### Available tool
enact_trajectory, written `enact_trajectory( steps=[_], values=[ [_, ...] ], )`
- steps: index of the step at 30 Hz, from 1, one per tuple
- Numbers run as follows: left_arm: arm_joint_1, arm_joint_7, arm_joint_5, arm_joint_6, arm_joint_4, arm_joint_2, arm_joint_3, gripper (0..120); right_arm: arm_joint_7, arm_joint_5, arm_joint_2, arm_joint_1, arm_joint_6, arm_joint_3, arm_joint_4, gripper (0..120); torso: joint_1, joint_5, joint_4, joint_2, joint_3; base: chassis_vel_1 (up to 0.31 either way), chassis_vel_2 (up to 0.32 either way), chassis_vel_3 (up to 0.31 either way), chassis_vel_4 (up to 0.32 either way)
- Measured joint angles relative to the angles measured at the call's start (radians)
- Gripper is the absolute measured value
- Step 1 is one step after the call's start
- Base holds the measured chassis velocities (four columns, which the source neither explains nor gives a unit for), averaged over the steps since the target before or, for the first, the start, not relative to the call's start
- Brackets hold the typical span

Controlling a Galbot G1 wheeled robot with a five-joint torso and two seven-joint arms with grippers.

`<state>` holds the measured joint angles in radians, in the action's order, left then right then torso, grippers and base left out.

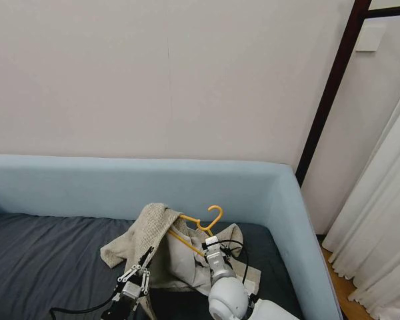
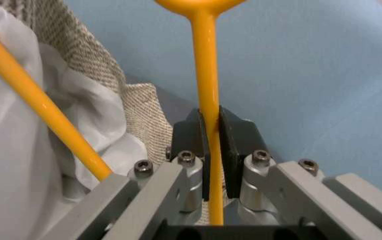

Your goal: Pick up the clothes from the sofa and hang them on the clothes hanger.

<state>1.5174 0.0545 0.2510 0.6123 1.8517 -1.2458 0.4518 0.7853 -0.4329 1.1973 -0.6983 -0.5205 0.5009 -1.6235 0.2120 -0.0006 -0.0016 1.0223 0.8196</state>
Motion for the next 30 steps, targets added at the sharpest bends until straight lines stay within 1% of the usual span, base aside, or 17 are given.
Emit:
enact_trajectory(
  steps=[1, 2, 4, 10, 16, 19, 20, 21, 23, 24, 25, 26, 28, 29, 30],
  values=[
    [0.0, 0.0, 0.0, 0.0, 0.0, 0.0, 0.0, 0, 0.0, 0.0, 0.0, 0.0, 0.0, 0.0, 0.0, 4, 0.0, 0.0, 0.0, 0.0, 0.0, 0.0, 0.0, 0.0, 0.0],
    [-0.002, -0.011, 0.0, -0.002, 0.014, -0.005, -0.006, 0, -0.012, 0.044, 0.007, 0.006, 0.0, 0.02, 0.023, 4, 0.0, -0.0001, 0.0002, 0.0, 0.0, 0.0, 0.0, 0.0, 0.0],
    [-0.004, -0.02, 0.003, -0.002, 0.018, -0.01, -0.011, 0, -0.027, 0.084, 0.018, 0.012, 0.001, 0.039, 0.049, 4, 0.0, -0.0001, 0.0003, 0.0, 0.0, 0.0, 0.0, 0.0, 0.0],
    [-0.005, -0.038, 0.009, 0.008, 0.012, -0.021, -0.022, 0, -0.036, 0.124, 0.044, 0.025, 0.007, 0.07, 0.096, 4, 0.0, -0.0002, 0.0004, 0.0, 0.0, 0.0, 0.0, 0.0, 0.0],
    [-0.019, -0.081, 0.009, 0.04, 0.002, -0.036, -0.033, 0, -0.062, 0.191, 0.058, 0.029, 0.032, 0.095, 0.137, 4, 0.0, -0.0003, 0.0003, 0.0, 0.0, 0.0, 0.0, 0.0, 0.0],
    [-0.022, -0.105, 0.009, 0.06, -0.02, -0.036, -0.036, 0, -0.116, 0.287, 0.052, 0.024, 0.11, 0.089, 0.161, 4, 0.0, -0.0002, 0.0003, 0.0, 0.0, 0.0, 0.0, 0.0, 0.0],
    [-0.022, -0.105, 0.009, 0.06, -0.02, -0.036, -0.036, 0, -0.116, 0.287, 0.052, 0.024, 0.11, 0.089, 0.161, 4, 0.0, -0.0002, 0.0003, 0.0, 0.0, 0.0, 0.0, 0.0, 0.0],
    [-0.022, -0.109, 0.009, 0.065, -0.025, -0.034, -0.036, 0, -0.13, 0.308, 0.051, 0.023, 0.14, 0.081, 0.167, 4, 0.0, -0.0003, 0.0003, 0.0, 0.0, 0.0, 0.0, 0.0, 0.0],
    [-0.021, -0.118, 0.01, 0.078, -0.045, -0.03, -0.033, 0, -0.17, 0.357, 0.048, 0.023, 0.235, 0.046, 0.19, 4, 0.0, -0.0002, 0.0003, 0.0, 0.0, 0.0, 0.0, 0.0, 0.0],
    [-0.021, -0.118, 0.01, 0.079, -0.048, -0.029, -0.033, 0, -0.174, 0.361, 0.048, 0.024, 0.247, 0.042, 0.193, 4, 0.0, -0.0002, 0.0003, 0.0, 0.0, 0.0, 0.0, 0.0, 0.0],
    [-0.022, -0.119, 0.014, 0.083, -0.059, -0.027, -0.031, 0, -0.194, 0.386, 0.047, 0.026, 0.306, 0.016, 0.211, 4, 0.0, -0.0002, 0.0003, 0.0, 0.0, 0.0, 0.0, 0.0, 0.0],
    [-0.022, -0.119, 0.014, 0.083, -0.059, -0.027, -0.031, 0, -0.194, 0.386, 0.047, 0.026, 0.306, 0.016, 0.211, 4, 0.0, -0.0002, 0.0003, 0.0, 0.0, 0.0, 0.0, 0.0, 0.0],
    [-0.022, -0.119, 0.017, 0.085, -0.063, -0.025, -0.029, 0, -0.208, 0.404, 0.042, 0.027, 0.345, -0.005, 0.222, 4, 0.0, -0.0002, 0.0004, 0.0, 0.0, 0.0, 0.0, 0.0, 0.0],
    [-0.022, -0.119, 0.018, 0.085, -0.063, -0.023, -0.028, 0, -0.224, 0.437, 0.033, 0.027, 0.37, -0.029, 0.232, 4, 0.0, -0.0001, 0.0004, 0.0, 0.0, 0.0, 0.0, 0.0, 0.0],
    [-0.022, -0.119, 0.018, 0.085, -0.063, -0.023, -0.028, 0, -0.224, 0.437, 0.033, 0.027, 0.37, -0.029, 0.232, 4, 0.0, -0.0001, 0.0004, 0.0, 0.0, 0.0, 0.0, 0.0, 0.0]
  ],
)
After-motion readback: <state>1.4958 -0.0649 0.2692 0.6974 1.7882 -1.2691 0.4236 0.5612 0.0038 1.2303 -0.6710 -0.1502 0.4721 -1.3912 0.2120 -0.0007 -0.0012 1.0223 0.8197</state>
